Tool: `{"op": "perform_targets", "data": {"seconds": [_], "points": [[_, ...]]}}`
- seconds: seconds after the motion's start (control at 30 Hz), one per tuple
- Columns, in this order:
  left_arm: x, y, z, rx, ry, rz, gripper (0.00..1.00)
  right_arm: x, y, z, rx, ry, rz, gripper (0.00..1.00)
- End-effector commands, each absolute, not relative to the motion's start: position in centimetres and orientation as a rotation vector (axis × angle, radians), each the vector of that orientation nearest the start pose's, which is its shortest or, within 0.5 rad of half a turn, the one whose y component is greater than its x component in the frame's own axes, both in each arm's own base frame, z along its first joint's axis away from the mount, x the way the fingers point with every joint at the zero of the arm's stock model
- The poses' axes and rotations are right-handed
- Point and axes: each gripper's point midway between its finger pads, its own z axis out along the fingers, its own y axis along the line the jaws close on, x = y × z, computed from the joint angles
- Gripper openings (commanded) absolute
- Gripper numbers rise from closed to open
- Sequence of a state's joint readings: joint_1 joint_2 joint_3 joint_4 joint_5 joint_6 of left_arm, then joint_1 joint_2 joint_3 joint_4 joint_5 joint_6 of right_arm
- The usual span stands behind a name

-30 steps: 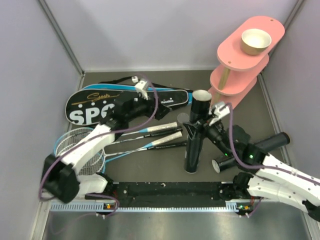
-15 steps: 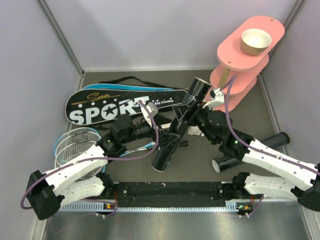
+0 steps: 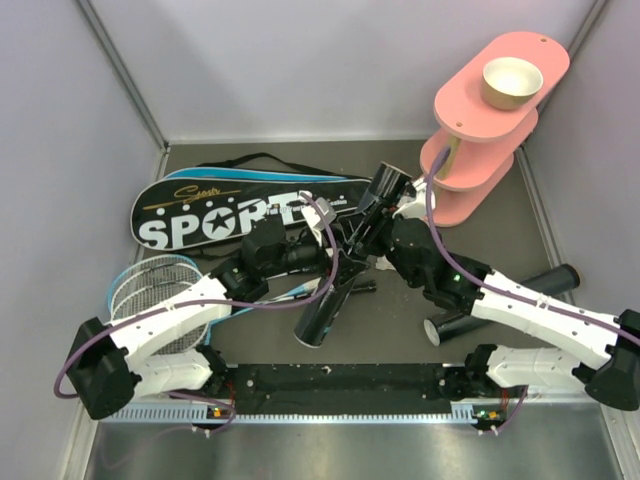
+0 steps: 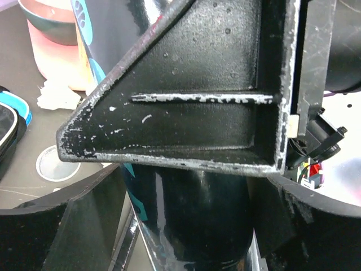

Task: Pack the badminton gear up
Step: Adjust the shuttle tube.

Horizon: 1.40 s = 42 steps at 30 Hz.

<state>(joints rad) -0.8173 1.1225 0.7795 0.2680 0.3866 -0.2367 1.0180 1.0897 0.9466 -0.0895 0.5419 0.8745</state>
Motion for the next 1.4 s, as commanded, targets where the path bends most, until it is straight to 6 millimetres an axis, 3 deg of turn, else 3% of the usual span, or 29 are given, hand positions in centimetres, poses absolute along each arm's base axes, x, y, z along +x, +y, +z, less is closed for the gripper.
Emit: {"op": "perform_targets", "data": {"seconds": [0.0, 0.03, 0.13, 0.17, 0.2, 0.27, 0.3, 0.37, 0.53, 0.67, 0.7, 0.73, 0.77, 0.87, 0.93, 1.1, 1.2, 1.23, 1.27, 1.33, 1.37], "points": [[23.1, -33.6, 29.8, 0.748, 1.488, -1.036, 0.82, 24.0, 30.2, 34.6, 0.291, 1.742, 1.028, 0.35], [23.1, -33.6, 29.8, 0.753, 1.488, -1.036, 0.79, 23.9, 30.2, 34.7, 0.287, 1.74, 1.03, 0.37], [23.0, -33.4, 29.3, 0.77, 1.493, -1.019, 0.54, 23.5, 30.2, 35.3, 0.192, 1.734, 1.011, 0.55], [22.9, -33.1, 29.2, 0.776, 1.487, -1.007, 0.5, 23.5, 29.8, 36.4, 0.172, 1.72, 1.004, 0.67], [22.6, -32.9, 28.6, 0.784, 1.493, -1.004, 0.44, 23.5, 29.0, 35.7, 0.136, 1.752, 0.951, 0.75], [22.2, -32.3, 28.8, 0.783, 1.473, -0.998, 0.41, 23.3, 28.7, 36.5, 0.071, 1.755, 0.99, 0.86], [21.7, -32.1, 28.1, 0.797, 1.474, -1.006, 0.39, 24.1, 27.9, 36.7, 0.074, 1.752, 0.983, 0.88], [21.0, -31.8, 28.6, 0.808, 1.431, -1.018, 0.36, 24.0, 27.6, 37.3, 0.045, 1.762, 1.008, 0.92], [20.0, -31.4, 28.3, 0.829, 1.419, -1.037, 0.35, 24.3, 27.9, 37.8, -0.019, 1.759, 0.99, 0.89], [19.6, -31.1, 28.7, 0.833, 1.402, -1.045, 0.39, 24.5, 28.5, 37.5, -0.031, 1.756, 0.999, 0.66], [19.7, -31.1, 28.8, 0.826, 1.408, -1.041, 0.43, 24.5, 28.6, 37.4, -0.031, 1.756, 1.006, 0.61], [19.9, -31.1, 28.7, 0.802, 1.428, -1.047, 0.5, 24.3, 28.7, 37.5, -0.027, 1.751, 1.022, 0.49], [20.7, -30.7, 28.7, 0.753, 1.452, -1.016, 0.63, 24.3, 28.7, 37.4, -0.019, 1.746, 1.034, 0.45], [21.9, -30.8, 28.6, 0.697, 1.51, -0.989, 0.77, 23.9, 29.0, 37.2, 0.013, 1.744, 1.071, 0.38], [22.4, -31.5, 28.7, 0.706, 1.515, -0.995, 0.79, 23.6, 29.1, 37.6, 0.037, 1.728, 1.092, 0.38], [23.9, -31.9, 29.0, 0.667, 1.529, -0.96, 0.8, 22.5, 29.7, 38.0, 0.04, 1.721, 1.122, 0.39], [24.0, -31.9, 29.3, 0.678, 1.512, -0.952, 0.69, 22.3, 29.5, 37.7, 0.026, 1.731, 1.107, 0.46], [24.2, -31.6, 29.5, 0.669, 1.508, -0.927, 0.62, 22.2, 29.1, 37.7, 0.017, 1.734, 1.085, 0.59], [24.4, -31.3, 29.4, 0.668, 1.51, -0.908, 0.56, 22.2, 28.7, 37.5, -0.002, 1.741, 1.055, 0.65], [24.7, -30.0, 28.9, 0.667, 1.532, -0.833, 0.49, 22.6, 26.3, 36.5, -0.055, 1.792, 0.899, 0.85], [25.0, -29.2, 28.3, 0.66, 1.55, -0.798, 0.49, 22.9, 25.1, 36.1, -0.071, 1.807, 0.839, 0.87]]}}
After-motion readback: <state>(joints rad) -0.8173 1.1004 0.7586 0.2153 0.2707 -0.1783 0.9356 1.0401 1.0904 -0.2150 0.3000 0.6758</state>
